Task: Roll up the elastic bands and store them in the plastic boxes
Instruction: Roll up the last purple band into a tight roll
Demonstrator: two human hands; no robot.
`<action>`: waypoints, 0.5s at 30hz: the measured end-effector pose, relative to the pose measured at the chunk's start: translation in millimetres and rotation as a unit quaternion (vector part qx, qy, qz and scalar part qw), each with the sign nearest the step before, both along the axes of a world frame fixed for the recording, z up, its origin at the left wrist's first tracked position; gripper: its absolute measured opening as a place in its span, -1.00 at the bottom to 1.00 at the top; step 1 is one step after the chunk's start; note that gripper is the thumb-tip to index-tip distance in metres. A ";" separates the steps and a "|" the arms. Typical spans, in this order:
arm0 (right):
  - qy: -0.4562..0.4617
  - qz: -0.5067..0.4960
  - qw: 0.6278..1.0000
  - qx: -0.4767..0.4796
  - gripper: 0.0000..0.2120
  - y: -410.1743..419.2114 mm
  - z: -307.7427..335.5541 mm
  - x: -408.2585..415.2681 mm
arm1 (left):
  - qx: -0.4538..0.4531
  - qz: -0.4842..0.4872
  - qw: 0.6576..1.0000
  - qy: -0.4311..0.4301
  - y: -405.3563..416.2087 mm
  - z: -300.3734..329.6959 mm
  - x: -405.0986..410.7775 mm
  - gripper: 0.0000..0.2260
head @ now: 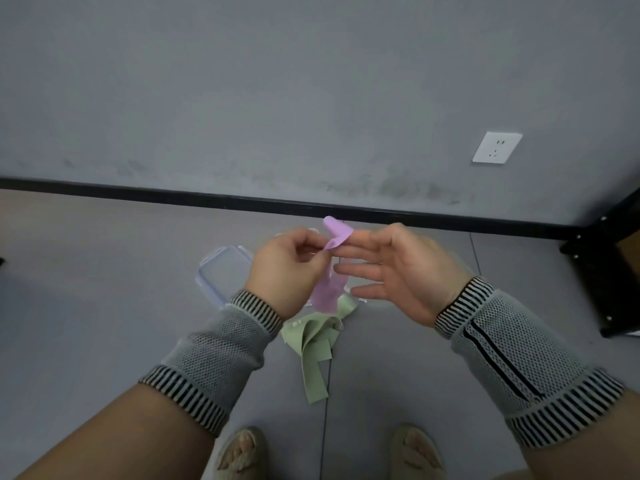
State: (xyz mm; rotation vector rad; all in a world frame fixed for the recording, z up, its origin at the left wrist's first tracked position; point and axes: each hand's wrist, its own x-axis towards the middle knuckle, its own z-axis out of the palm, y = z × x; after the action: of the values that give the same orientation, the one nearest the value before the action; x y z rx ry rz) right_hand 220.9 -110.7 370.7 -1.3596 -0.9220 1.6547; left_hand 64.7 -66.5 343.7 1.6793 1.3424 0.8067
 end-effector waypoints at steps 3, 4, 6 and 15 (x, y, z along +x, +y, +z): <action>-0.083 -0.099 0.992 0.011 -0.71 3.8 1.6 12.7 | -0.042 0.007 0.997 -0.057 5.2 5.8 -3.6 -0.86; -0.113 -0.140 0.984 0.013 -0.75 5.7 -0.8 18.4 | -0.068 0.008 0.994 -0.084 6.8 8.1 -4.7 -0.86; -0.132 -0.192 0.972 0.006 -0.81 10.5 -8.8 26.4 | -0.108 -0.011 0.985 -0.133 8.3 12.3 -6.3 -0.87; -0.116 -0.052 0.992 -0.022 -0.74 15.8 -34.6 -2.4 | -0.129 -0.088 0.976 -0.149 7.0 17.6 -5.0 -0.83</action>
State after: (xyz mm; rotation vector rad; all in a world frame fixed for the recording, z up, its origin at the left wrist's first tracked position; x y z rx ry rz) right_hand 218.5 -94.9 336.0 -1.6286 -0.9335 1.4675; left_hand 59.7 -59.5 361.4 1.3882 1.0274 0.7145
